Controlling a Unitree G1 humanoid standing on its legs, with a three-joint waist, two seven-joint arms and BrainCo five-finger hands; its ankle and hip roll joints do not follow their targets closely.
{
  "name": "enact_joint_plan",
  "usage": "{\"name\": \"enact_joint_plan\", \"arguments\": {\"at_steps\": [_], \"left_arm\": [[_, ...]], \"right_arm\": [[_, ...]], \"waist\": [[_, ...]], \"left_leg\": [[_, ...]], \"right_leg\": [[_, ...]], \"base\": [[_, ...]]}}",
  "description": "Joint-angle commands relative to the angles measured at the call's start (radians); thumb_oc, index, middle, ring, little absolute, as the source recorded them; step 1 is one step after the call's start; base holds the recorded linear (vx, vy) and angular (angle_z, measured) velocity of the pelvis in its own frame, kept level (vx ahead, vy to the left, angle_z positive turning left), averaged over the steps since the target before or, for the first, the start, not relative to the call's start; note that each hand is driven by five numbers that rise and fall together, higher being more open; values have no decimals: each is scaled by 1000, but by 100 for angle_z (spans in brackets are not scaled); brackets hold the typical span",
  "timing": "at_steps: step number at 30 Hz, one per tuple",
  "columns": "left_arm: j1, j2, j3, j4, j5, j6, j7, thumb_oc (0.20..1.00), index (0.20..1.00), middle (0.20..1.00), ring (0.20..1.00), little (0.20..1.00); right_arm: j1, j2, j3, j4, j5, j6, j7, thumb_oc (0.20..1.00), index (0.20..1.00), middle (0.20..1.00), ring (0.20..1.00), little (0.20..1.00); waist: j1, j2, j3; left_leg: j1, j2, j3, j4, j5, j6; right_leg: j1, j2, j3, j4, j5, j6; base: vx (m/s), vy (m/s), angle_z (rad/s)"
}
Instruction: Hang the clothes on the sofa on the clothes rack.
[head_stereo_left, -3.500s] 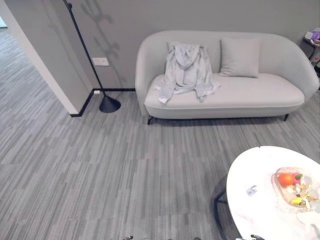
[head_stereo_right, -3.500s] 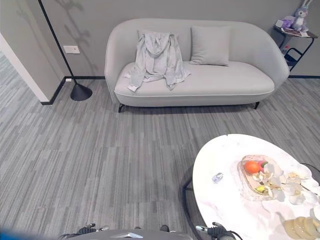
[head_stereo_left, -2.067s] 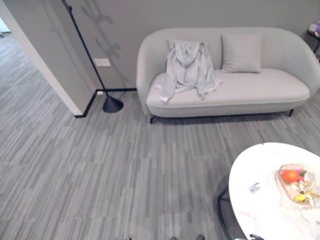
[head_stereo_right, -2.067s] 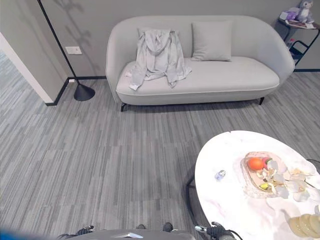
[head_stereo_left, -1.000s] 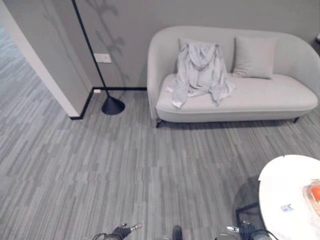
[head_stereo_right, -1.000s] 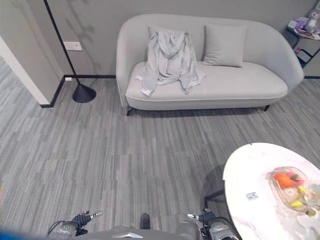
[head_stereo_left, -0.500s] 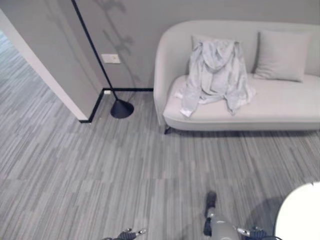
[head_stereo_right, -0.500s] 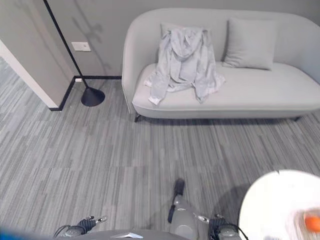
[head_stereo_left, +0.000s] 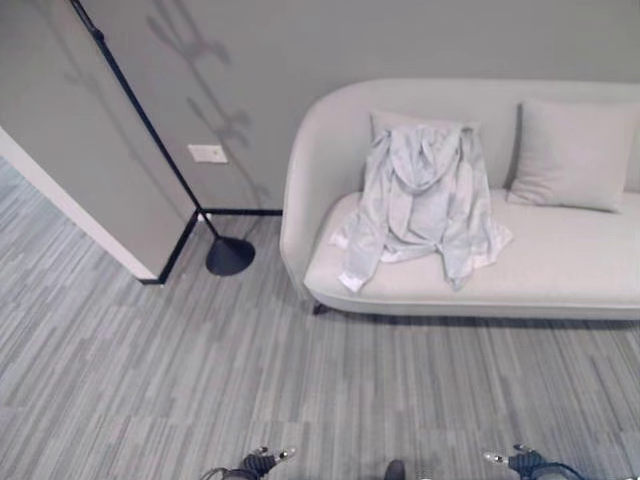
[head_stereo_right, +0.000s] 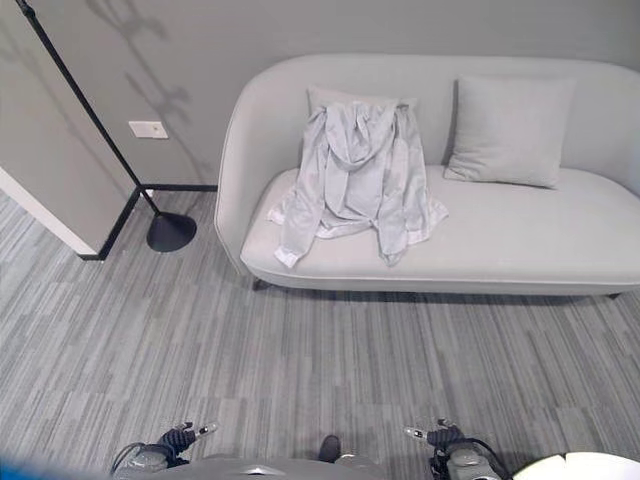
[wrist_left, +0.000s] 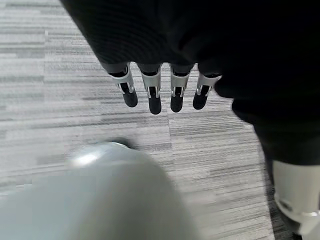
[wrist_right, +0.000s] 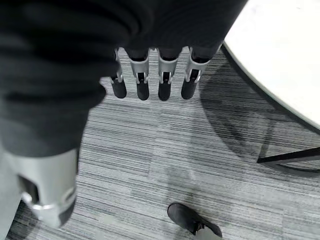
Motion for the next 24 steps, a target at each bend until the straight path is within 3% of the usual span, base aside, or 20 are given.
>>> {"name": "enact_joint_plan", "arguments": {"at_steps": [1, 4, 7, 10, 13, 19, 20, 21, 24], "left_arm": [[-17, 19, -17, 11, 11, 2, 4, 1000, 1000, 1000, 1000, 1000], [-6, 21, -18, 11, 13, -1, -3, 1000, 1000, 1000, 1000, 1000], [20, 28, -4, 18, 27, 8, -7, 1000, 1000, 1000, 1000, 1000], [31, 36, -1, 20, 37, 9, -8, 1000, 1000, 1000, 1000, 1000], [36, 43, -1, 25, 48, 12, -10, 1000, 1000, 1000, 1000, 1000], [30, 53, 6, 9, 32, 12, -7, 1000, 1000, 1000, 1000, 1000], [25, 57, 10, 0, 24, 13, -7, 1000, 1000, 1000, 1000, 1000], [25, 57, 10, 0, 24, 13, -7, 1000, 1000, 1000, 1000, 1000], [16, 67, 10, -9, 14, 16, -6, 1000, 1000, 1000, 1000, 1000]], "right_arm": [[-25, -19, -19, 5, 33, -25, -9, 1000, 1000, 1000, 1000, 1000], [-23, -15, -18, 3, 27, -30, -12, 1000, 1000, 1000, 1000, 1000], [-17, -2, -3, 1, 1, -26, -11, 1000, 1000, 1000, 1000, 1000], [-5, 9, -2, -9, -8, -26, -12, 1000, 1000, 1000, 1000, 1000], [-20, 21, -2, -12, -15, -20, -5, 1000, 1000, 1000, 1000, 1000], [-26, 26, 1, -13, -33, -16, 3, 1000, 1000, 1000, 1000, 1000], [-34, 24, 7, -16, -45, -16, 6, 1000, 1000, 1000, 1000, 1000], [-34, 24, 7, -16, -45, -16, 6, 1000, 1000, 1000, 1000, 1000], [-61, 18, 13, -27, -58, -17, 8, 1000, 1000, 1000, 1000, 1000]], "waist": [[35, 63, 48], [64, 80, 61], [87, 86, 49], [89, 85, 38], [91, 54, -2], [104, 35, -30], [116, 40, -29], [116, 39, -29], [108, 64, 5]], "left_leg": [[-12, -114, 6, -95, 154, 47], [-107, -165, 23, -179, 222, 36], [-99, -169, 29, -186, 257, 46], [-58, -163, 12, -186, 288, 55], [-15, -166, 33, -186, 246, 73], [7, -181, 45, -173, 187, 102], [13, -183, 48, -163, 161, 112], [12, -183, 49, -162, 161, 112], [37, -168, 41, -147, 133, 130]], "right_leg": [[-26, 26, 67, 19, 14, 233], [32, 63, 99, 19, -23, 220], [80, 94, 141, 19, -45, 206], [101, 93, 143, 19, -77, 201], [114, 56, 160, 19, -91, 215], [109, 6, 155, 46, -91, 245], [67, -30, 145, 149, -90, 259], [65, -30, 146, 152, -92, 260], [-72, -75, 111, 419, -43, 290]], "base": [[203, -67, -15], [240, -55, -28], [283, -3, -41], [266, 68, -80], [313, 134, -30], [171, 99, -13], [108, 116, -22], [77, 118, -27], [1, 119, -21]]}}
